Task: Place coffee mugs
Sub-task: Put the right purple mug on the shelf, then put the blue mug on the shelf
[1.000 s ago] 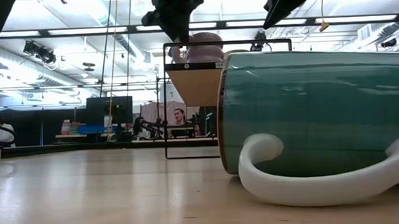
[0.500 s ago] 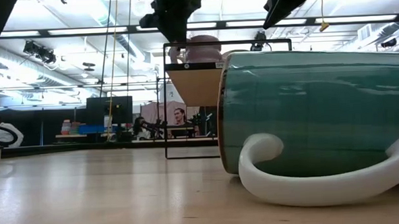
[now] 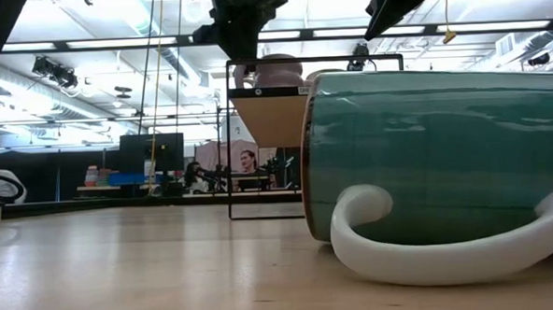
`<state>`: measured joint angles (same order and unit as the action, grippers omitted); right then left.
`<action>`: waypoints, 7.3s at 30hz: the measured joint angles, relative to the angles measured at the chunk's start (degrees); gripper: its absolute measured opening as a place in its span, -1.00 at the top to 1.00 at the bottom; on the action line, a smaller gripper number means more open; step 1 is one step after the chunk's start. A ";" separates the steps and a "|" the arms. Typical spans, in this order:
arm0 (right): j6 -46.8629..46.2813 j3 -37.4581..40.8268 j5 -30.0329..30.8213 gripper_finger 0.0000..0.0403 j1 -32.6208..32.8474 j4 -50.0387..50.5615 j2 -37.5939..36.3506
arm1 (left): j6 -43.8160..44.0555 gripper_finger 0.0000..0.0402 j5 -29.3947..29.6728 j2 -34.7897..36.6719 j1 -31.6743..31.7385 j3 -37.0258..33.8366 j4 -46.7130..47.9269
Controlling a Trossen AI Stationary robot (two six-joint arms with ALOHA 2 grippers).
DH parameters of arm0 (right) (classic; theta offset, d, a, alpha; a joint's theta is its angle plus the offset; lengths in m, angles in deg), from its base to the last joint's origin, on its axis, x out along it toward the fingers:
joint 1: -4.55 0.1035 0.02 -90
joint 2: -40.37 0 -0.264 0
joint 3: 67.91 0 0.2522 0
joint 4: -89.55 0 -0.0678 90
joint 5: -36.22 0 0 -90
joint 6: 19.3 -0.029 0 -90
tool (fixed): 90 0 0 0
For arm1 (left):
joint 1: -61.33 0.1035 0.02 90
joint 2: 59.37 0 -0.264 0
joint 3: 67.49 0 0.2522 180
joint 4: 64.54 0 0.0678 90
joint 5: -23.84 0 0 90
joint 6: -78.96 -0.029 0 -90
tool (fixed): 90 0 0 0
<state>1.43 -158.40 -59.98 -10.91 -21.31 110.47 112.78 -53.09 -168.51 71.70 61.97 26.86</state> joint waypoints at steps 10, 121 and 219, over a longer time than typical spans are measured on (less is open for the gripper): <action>0.00 0.00 0.00 0.31 0.00 -0.02 0.00 | 0.04 0.55 -1.11 0.02 0.04 0.00 -0.07; -68.82 13.62 -4.11 0.31 62.73 15.13 8.29 | -10.47 0.16 4.73 37.77 -25.46 -65.57 -49.15; -50.93 13.68 17.27 0.89 9.14 24.14 -4.97 | -13.46 0.16 5.65 37.77 -25.46 -65.53 -50.03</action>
<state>-49.50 -144.72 -42.70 -1.77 2.83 105.50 99.32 -47.44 -130.74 46.24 -3.56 -23.17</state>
